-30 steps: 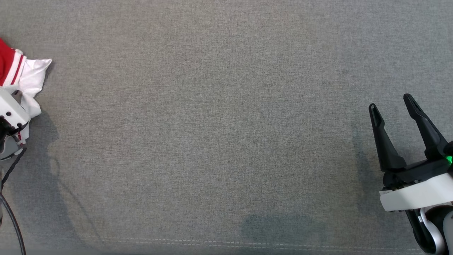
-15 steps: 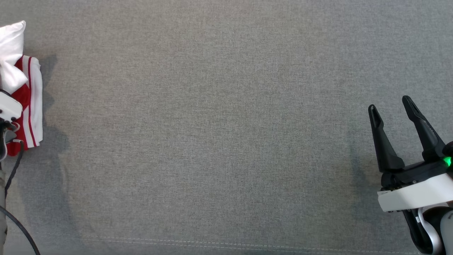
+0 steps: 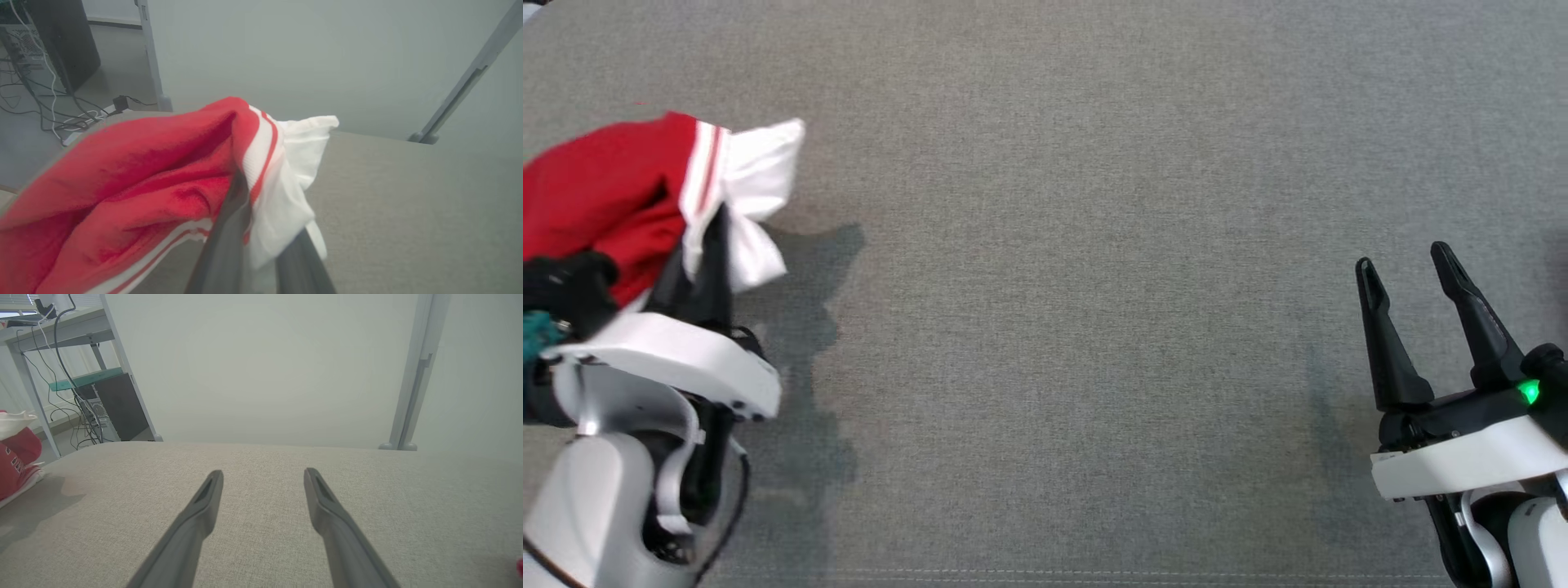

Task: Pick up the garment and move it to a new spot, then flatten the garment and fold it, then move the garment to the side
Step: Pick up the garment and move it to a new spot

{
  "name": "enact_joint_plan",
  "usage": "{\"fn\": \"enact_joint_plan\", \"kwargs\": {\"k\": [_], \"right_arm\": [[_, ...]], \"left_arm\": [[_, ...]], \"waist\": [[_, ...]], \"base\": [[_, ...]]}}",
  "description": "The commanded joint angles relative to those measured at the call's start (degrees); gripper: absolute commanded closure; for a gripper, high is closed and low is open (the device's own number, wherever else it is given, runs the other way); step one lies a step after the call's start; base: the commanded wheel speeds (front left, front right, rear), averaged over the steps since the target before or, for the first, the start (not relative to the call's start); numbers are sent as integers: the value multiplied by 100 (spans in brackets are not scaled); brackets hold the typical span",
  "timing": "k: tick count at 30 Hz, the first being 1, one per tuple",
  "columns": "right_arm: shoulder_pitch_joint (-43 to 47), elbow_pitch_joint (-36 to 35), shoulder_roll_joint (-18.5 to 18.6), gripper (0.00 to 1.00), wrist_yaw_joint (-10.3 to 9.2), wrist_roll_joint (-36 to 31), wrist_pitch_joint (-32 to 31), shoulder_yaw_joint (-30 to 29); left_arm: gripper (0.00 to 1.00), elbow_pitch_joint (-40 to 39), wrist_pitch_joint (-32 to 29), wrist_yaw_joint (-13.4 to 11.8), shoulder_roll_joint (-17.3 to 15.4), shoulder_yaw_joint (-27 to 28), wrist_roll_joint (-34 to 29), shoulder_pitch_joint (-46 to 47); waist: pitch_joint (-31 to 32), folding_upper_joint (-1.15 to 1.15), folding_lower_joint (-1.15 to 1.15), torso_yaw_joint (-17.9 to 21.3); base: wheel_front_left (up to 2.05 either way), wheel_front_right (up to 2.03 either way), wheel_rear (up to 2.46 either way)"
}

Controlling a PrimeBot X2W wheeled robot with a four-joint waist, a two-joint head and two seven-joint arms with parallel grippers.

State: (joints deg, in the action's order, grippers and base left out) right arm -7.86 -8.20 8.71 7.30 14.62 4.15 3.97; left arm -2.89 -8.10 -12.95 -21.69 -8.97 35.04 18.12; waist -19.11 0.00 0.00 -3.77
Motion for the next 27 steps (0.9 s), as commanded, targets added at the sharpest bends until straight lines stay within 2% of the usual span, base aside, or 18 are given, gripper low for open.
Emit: {"fn": "enact_joint_plan", "kwargs": {"k": [1,4,7,14,22,27], "right_arm": [[14,-104,-8,0,19,67,71,97],[5,-34,-52,0,19,71,128,107],[-20,38,-94,0,19,91,195,111],[-64,213,-178,0,19,131,345,154],[-26,447,-311,0,19,201,505,205],[-24,608,-391,0,19,280,603,286]], "left_arm": [[100,-352,-51,-67,-157,101,-101,22],[100,-750,-252,-112,-9,-383,-308,-113],[100,-863,-413,-45,212,-860,-395,-78],[100,-98,-604,541,752,-1786,-364,491],[100,858,-512,951,1307,-2301,-435,1250],[100,1332,-460,1006,1413,-2315,-465,1614]], "waist": [[26,0,0,97],[28,0,0,272],[22,0,0,484],[-14,0,0,1173],[-43,0,0,2159],[-87,0,0,2721]], "base": [[0,0,0],[0,0,0],[0,0,0],[0,0,0],[0,0,0],[0,0,0]]}}
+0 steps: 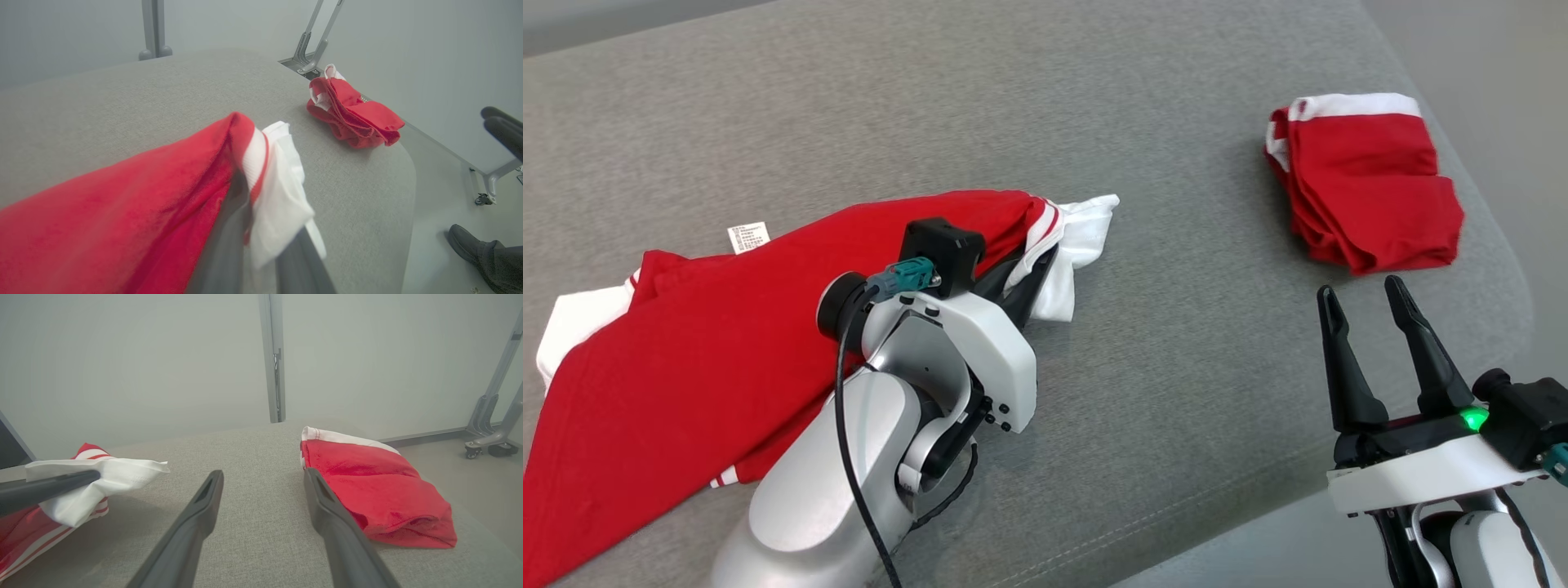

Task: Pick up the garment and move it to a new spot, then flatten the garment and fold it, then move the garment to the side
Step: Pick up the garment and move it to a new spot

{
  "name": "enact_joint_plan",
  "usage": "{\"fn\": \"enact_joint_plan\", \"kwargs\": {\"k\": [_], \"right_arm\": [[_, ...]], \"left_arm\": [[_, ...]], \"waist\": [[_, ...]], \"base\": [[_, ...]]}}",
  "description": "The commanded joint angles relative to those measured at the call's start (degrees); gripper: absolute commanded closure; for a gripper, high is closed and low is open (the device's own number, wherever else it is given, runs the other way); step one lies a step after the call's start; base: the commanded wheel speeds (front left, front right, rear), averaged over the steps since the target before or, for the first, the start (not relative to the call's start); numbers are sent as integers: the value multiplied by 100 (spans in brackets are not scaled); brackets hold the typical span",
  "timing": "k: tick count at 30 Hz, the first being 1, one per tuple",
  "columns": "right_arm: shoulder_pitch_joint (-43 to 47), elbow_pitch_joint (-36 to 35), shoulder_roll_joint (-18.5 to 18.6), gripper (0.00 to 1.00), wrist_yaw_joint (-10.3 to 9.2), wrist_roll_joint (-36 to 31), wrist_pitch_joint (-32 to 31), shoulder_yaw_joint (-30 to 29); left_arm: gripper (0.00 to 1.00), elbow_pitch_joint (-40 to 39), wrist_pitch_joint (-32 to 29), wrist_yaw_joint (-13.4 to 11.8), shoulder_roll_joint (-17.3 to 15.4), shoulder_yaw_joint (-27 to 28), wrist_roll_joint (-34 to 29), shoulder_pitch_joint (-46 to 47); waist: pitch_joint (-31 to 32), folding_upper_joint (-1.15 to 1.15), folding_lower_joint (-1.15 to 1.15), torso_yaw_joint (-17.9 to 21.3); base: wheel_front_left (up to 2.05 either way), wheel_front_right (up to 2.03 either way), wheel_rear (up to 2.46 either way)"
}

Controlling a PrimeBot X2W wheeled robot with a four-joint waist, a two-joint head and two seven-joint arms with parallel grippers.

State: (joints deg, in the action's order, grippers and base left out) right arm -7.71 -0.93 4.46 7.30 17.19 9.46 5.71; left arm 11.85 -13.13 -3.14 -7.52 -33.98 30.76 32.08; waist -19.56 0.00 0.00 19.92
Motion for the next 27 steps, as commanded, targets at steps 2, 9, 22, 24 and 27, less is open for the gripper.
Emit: {"fn": "enact_joint_plan", "kwargs": {"k": [2,9,22,24,27], "right_arm": [[-40,-85,23,0,19,37,89,128],[-94,107,-33,0,19,129,220,208],[-281,145,77,0,19,95,278,100],[-275,117,96,0,19,60,257,36],[-262,57,133,0,19,11,228,-40]], "left_arm": [[100,-71,45,33,7,188,-29,262],[100,546,15,60,34,216,51,430],[0,-336,254,50,-196,171,-120,439],[0,-743,344,-131,-408,318,-249,357],[0,-1342,498,-462,-765,662,-410,148]], "waist": [[-54,0,0,442],[-170,0,0,673],[-131,0,0,-187],[-94,0,0,-385],[-34,0,0,-699]], "base": [[0,0,0],[0,0,0],[0,0,0],[0,0,0],[0,0,0]]}}
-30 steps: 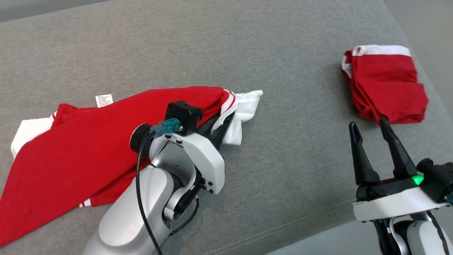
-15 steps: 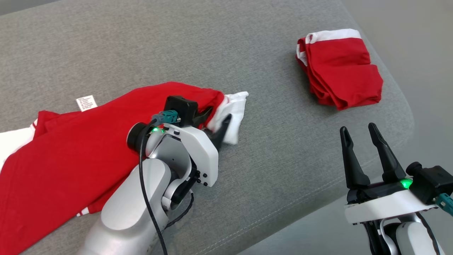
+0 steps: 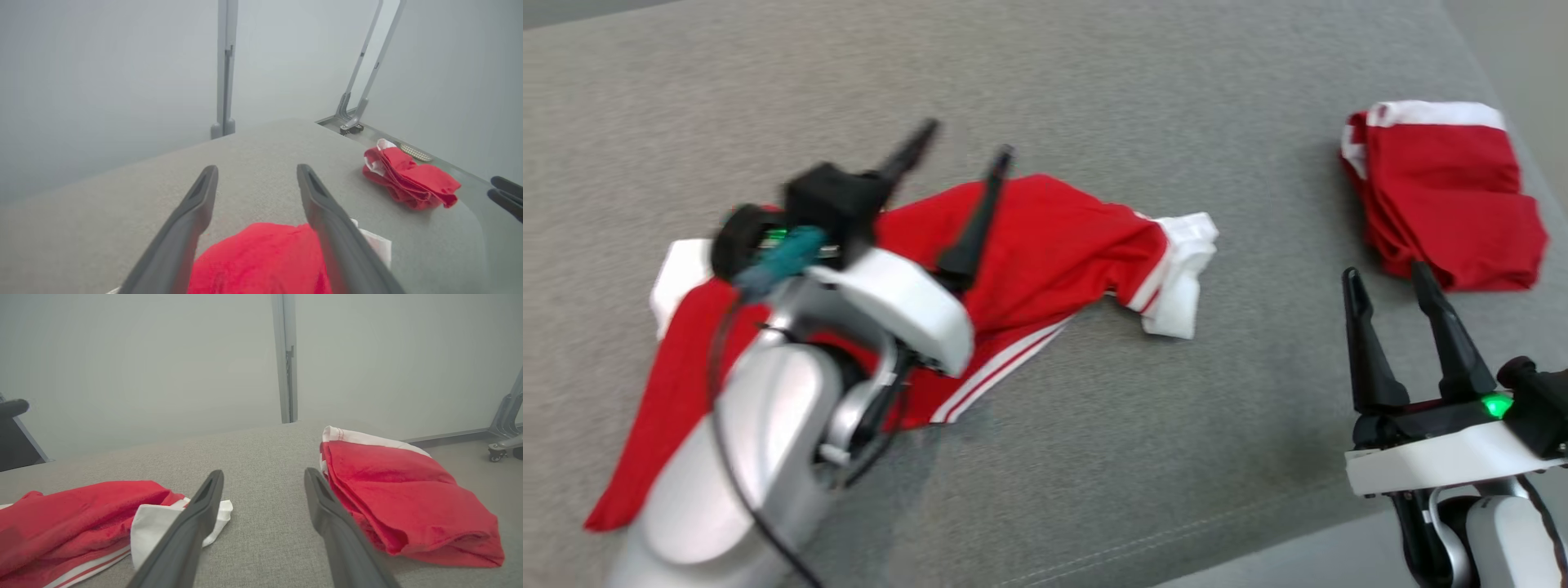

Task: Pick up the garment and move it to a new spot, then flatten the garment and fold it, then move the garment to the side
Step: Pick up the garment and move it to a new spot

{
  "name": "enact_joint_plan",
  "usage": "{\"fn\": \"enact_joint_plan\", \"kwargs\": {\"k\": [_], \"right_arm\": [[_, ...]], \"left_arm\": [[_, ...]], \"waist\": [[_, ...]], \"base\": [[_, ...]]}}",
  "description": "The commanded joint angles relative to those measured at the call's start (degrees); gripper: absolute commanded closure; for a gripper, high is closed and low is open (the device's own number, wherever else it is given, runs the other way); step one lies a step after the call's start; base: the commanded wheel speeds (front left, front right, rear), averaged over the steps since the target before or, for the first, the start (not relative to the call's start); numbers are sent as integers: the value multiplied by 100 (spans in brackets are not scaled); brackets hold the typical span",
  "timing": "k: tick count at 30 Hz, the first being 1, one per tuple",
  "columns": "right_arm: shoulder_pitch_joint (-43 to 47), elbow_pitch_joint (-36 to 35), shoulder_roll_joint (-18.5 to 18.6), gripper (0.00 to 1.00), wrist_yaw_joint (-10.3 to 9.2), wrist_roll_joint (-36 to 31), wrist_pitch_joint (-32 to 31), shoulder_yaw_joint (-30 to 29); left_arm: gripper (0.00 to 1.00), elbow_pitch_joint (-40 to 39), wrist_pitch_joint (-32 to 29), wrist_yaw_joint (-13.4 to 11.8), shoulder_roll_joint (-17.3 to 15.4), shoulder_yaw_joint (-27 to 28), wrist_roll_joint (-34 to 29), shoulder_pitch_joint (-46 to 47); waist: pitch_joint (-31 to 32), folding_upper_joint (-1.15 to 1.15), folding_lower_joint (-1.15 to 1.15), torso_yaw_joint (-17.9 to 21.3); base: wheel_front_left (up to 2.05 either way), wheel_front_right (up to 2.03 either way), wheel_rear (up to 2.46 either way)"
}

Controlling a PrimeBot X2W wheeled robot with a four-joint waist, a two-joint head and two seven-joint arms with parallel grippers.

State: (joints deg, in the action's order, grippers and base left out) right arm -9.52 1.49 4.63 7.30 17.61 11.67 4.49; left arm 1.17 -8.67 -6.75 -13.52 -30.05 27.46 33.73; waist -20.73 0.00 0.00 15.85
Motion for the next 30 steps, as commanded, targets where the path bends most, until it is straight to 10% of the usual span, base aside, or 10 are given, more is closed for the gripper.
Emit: {"fn": "enact_joint_plan", "kwargs": {"k": [1,13,30], "right_arm": [[-76,-206,134,0,19,-48,-4,66],[92,-468,303,0,19,-252,-225,-214],[574,-376,311,0,19,-254,-403,-129]], "left_arm": [[0,-464,106,-222,-284,415,-111,-119],[0,-1873,717,-1244,-1328,2447,166,-1945],[0,-1054,1968,-392,-1277,3320,984,-3739]], "waist": [[109,0,0,-394],[485,0,0,-1362],[1175,0,0,-1487]], "base": [[0,0,0],[0,0,0],[0,0,0]]}}
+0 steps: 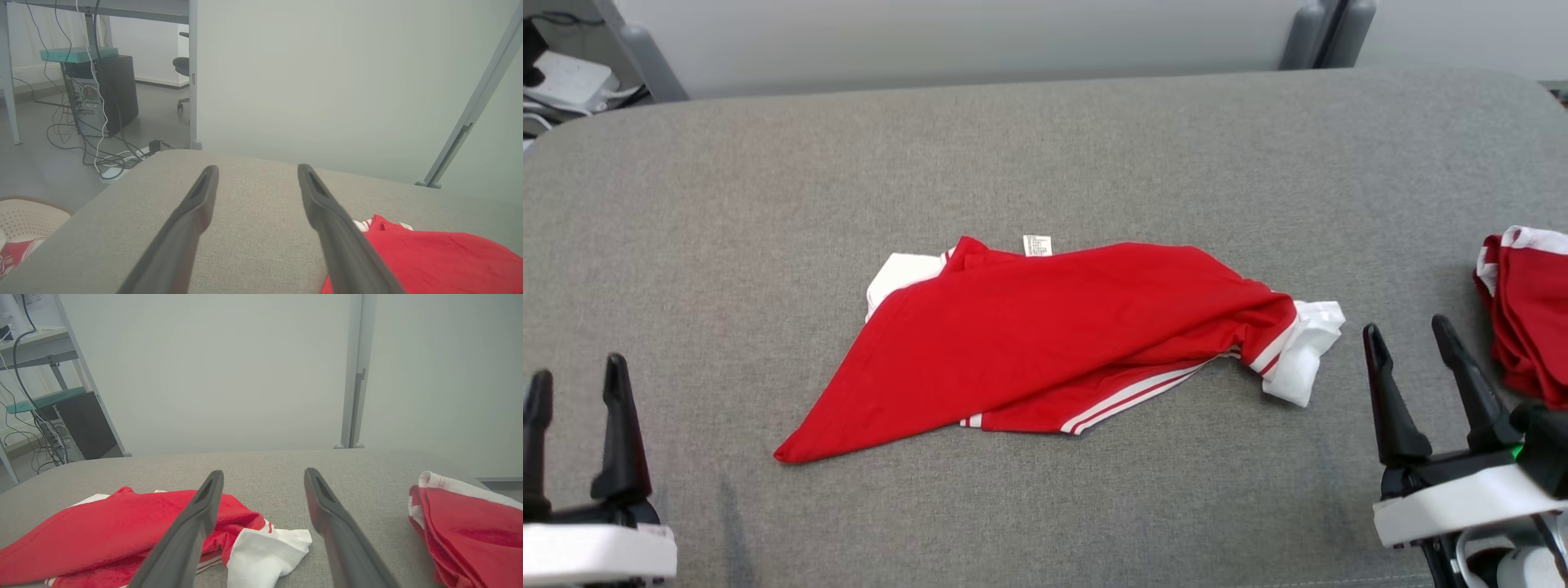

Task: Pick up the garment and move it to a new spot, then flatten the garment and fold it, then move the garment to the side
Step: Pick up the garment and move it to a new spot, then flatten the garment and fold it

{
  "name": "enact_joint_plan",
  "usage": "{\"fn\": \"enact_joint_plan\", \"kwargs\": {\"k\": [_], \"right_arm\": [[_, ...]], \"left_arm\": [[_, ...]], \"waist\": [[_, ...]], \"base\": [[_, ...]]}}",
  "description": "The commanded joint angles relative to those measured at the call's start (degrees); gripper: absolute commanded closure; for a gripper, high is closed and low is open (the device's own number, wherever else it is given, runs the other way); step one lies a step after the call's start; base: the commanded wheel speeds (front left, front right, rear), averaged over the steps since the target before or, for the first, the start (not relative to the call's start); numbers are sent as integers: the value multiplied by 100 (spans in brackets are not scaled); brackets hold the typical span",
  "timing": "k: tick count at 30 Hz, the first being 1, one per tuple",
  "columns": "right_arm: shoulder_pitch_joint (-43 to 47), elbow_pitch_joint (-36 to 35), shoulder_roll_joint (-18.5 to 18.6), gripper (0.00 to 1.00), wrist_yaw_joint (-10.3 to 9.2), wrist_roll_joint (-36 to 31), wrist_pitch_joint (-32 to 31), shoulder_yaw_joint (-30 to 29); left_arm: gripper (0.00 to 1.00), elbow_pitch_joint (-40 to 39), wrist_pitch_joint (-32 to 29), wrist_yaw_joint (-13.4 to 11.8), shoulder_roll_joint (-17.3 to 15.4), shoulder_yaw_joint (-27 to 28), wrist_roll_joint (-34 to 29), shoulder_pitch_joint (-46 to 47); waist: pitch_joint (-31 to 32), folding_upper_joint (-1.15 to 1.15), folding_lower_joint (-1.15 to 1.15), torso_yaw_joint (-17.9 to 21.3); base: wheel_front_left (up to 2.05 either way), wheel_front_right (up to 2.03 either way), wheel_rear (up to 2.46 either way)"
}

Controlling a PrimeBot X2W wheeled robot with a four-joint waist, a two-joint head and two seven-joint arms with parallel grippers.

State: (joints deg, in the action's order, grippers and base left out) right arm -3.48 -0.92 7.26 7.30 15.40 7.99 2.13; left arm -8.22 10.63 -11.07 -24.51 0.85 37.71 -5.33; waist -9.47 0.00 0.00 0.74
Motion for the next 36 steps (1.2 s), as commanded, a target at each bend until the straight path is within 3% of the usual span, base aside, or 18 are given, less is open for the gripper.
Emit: {"fn": "enact_joint_plan", "kwargs": {"k": [1,16,36], "right_arm": [[7,-106,46,0,19,-26,-26,115],[326,61,-17,0,19,-9,-56,158],[325,-91,-38,0,19,-59,-119,124]], "left_arm": [[0,-88,69,49,-163,206,-69,99],[0,5,179,45,-73,-58,-288,-326],[0,-217,45,-101,-75,-214,-366,-161]], "waist": [[89,0,0,37],[447,0,0,56],[411,0,0,-40]], "base": [[0,0,0],[0,0,0],[0,0,0]]}}
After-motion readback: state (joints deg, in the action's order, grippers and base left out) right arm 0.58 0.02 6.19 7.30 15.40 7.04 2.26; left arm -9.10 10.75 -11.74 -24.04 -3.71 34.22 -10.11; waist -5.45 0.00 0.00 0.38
